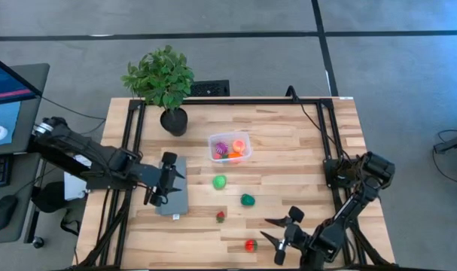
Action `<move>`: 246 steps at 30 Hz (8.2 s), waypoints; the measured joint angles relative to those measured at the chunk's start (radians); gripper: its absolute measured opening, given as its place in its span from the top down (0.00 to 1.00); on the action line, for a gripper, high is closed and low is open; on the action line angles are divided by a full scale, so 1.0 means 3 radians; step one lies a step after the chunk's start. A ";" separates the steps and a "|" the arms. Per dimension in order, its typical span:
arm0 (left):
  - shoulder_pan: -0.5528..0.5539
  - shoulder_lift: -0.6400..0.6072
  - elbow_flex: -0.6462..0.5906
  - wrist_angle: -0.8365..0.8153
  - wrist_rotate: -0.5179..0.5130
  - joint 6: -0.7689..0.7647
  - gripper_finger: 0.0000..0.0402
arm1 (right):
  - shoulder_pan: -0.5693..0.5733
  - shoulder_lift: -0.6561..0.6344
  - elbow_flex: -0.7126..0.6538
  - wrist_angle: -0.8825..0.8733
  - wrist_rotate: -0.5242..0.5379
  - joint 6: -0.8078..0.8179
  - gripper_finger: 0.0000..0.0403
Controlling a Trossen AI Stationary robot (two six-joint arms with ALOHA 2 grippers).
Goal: Pick and placing Produce into tupperware
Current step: Put the small strawberry into the transparent container
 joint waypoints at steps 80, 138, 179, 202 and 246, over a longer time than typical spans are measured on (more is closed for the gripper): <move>-0.0100 0.2633 0.1024 0.1043 0.0349 0.1998 0.52 | -0.0154 0.0000 0.0001 -0.0066 -0.0302 -0.0025 0.42; 0.0017 0.3357 0.1893 0.0255 0.0673 0.2637 0.52 | -0.0139 0.0001 0.0001 -0.0127 -0.0310 0.0003 0.42; 0.0067 0.3352 0.1890 0.0410 0.0938 0.2592 0.52 | -0.0142 0.0001 0.0000 -0.0126 -0.0302 0.0004 0.42; 0.0137 0.3352 0.1889 0.0459 0.1055 0.2558 0.52 | -0.0142 0.0001 0.0000 -0.0125 -0.0302 0.0008 0.42; 0.0168 0.3670 0.2171 0.0167 0.1113 0.2377 0.67 | -0.0157 0.0001 -0.0009 -0.0151 -0.0313 0.0062 0.42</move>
